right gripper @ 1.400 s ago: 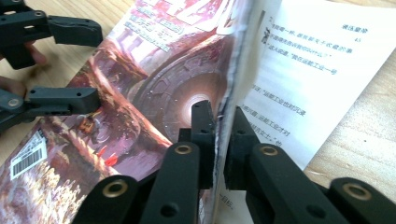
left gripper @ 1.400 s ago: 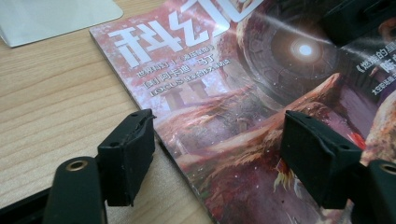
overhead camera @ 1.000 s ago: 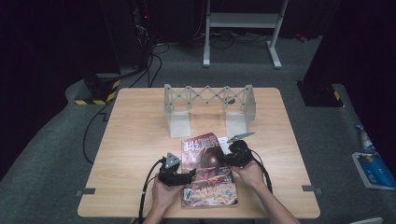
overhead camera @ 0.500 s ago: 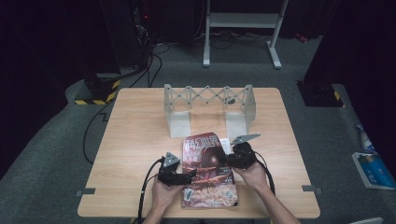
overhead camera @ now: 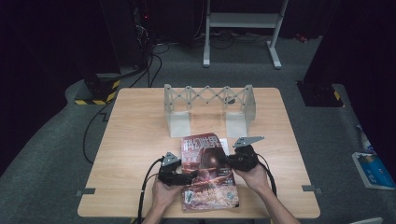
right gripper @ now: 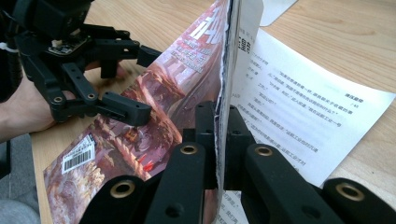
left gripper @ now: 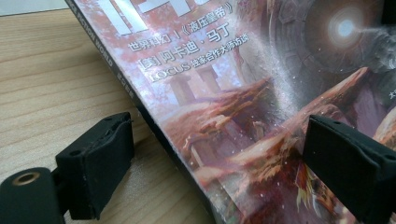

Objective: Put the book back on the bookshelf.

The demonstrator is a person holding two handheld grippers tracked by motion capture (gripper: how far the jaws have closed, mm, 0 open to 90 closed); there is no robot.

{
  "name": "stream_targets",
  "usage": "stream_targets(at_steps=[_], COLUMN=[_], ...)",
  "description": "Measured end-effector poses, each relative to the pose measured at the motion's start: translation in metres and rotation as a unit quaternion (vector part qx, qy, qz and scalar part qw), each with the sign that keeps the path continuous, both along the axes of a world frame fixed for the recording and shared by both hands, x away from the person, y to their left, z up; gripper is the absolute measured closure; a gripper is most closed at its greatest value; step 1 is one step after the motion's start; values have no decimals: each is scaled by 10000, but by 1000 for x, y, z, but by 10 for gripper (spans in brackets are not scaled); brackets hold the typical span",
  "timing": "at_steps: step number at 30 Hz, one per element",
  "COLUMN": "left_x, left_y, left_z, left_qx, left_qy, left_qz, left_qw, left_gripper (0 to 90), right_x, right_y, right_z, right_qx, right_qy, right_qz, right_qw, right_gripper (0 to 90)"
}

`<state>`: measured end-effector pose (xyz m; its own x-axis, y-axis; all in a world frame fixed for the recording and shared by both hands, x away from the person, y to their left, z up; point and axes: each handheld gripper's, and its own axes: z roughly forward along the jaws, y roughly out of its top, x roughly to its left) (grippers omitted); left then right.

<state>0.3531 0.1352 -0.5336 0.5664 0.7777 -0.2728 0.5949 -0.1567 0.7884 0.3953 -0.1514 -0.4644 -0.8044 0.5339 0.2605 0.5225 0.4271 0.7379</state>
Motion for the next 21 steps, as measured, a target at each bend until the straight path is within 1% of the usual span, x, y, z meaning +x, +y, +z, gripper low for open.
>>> stream_targets(at_steps=[7, 9, 11, 13, 14, 19, 21], left_x=[1, 2, 2, 2, 2, 4, 5], left_y=[-1, 0, 0, -1, -2, -2, -1], left_z=[0, 0, 0, 0, 0, 1, 1], left_qx=[-55, -74, -145, -170, -150, -178, -188], left_qy=[7, 6, 43, 59, 64, 123, 146], left_qz=[7, -28, -76, -104, -113, -189, -238], left_qw=[10000, 10000, 9999, 9998, 9998, 9996, 9994], left_gripper=[109, 113, 122, 131, 133, 140, 157], right_x=[0, 0, 0, 0, 0, 0, 0], right_y=[2, 4, 5, 6, 6, 4, 2], right_z=[2, 3, 4, 4, 3, 2, 0], right_qx=[70, 59, 57, 81, 87, 129, 114], right_qy=[-46, -73, -89, -113, -122, -119, -133], right_qz=[107, 163, 201, 249, 261, 250, 244], right_qw=[9999, 9998, 9997, 9996, 9995, 9995, 9995], right_gripper=[882, 882, 882, 881, 882, 881, 881])
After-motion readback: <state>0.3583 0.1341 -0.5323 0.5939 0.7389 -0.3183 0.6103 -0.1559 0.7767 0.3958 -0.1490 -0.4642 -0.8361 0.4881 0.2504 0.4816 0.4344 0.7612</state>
